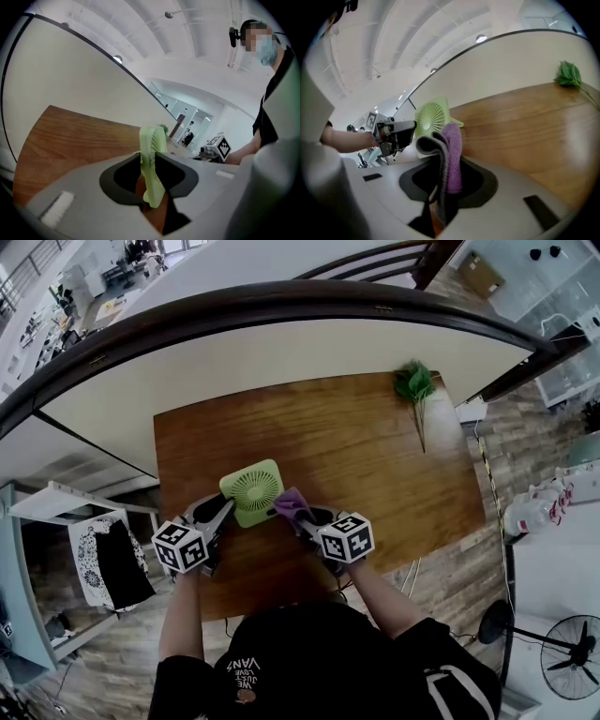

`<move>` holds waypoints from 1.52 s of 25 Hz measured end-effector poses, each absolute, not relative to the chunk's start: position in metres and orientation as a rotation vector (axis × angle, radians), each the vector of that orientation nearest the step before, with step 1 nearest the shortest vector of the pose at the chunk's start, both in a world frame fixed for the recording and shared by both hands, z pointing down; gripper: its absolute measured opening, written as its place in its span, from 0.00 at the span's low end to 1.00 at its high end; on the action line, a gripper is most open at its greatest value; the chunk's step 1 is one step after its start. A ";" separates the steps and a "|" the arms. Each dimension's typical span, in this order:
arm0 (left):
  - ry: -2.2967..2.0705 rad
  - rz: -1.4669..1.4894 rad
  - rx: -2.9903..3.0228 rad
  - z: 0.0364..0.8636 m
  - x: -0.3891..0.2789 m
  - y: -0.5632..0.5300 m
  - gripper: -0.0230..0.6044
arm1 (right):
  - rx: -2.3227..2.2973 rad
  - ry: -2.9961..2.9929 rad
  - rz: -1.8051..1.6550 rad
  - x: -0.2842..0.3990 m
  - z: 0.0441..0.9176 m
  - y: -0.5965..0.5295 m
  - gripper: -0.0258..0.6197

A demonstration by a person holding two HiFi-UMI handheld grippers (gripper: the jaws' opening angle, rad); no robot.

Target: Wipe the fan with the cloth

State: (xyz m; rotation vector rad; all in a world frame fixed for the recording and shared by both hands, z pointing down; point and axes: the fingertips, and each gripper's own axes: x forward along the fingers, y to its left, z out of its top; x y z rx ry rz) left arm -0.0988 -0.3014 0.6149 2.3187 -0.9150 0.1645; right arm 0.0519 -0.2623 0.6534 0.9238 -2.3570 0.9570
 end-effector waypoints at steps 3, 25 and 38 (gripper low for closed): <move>-0.920 0.171 2.325 0.615 -0.098 -0.301 0.21 | 1.002 -2.340 0.983 0.067 0.654 -0.265 0.20; -1.104 0.060 2.427 0.558 -0.125 -0.253 0.22 | 1.480 -2.489 1.007 0.084 0.561 -0.223 0.20; -1.053 -0.054 2.572 0.497 -0.101 -0.188 0.18 | 1.436 -2.692 0.986 0.052 0.494 -0.179 0.20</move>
